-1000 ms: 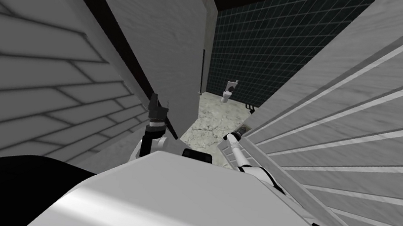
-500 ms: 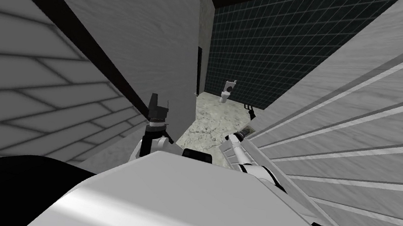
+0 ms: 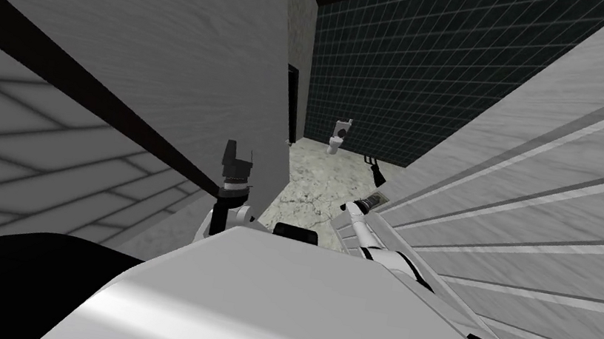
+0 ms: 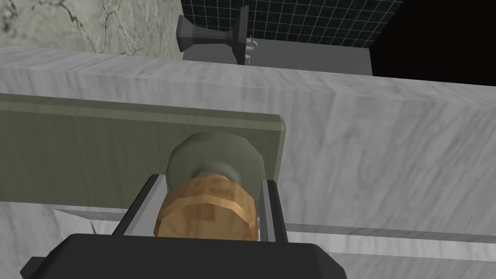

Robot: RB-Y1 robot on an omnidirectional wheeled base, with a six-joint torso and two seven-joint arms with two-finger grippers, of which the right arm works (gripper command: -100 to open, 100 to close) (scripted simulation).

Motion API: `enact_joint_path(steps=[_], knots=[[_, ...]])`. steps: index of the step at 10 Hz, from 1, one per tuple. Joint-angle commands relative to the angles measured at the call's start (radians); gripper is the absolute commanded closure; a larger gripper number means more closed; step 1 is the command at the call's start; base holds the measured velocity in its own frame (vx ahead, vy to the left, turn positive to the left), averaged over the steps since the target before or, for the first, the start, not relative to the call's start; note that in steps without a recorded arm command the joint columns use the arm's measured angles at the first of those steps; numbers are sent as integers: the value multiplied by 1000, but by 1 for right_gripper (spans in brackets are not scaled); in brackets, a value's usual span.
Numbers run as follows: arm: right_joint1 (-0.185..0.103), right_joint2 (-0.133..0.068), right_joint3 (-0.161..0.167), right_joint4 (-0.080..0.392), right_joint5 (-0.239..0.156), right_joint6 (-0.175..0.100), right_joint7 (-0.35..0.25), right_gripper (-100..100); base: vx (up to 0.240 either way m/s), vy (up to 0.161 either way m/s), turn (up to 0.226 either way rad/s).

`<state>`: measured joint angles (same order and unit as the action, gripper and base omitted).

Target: Push the door open

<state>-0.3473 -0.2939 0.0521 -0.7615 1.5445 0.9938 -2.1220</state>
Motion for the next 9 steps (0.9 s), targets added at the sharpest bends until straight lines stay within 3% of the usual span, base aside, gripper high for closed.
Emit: enact_joint_path(steps=[1,4,9], knots=[[21,-14,-29,-20,-20,16,23,100,164,-70,-36],[21,-16,-33,-19,-23,19,23,100,119,-38,-32],[25,-35,-75,-4,-48,50,22,100,174,-50,-48]])
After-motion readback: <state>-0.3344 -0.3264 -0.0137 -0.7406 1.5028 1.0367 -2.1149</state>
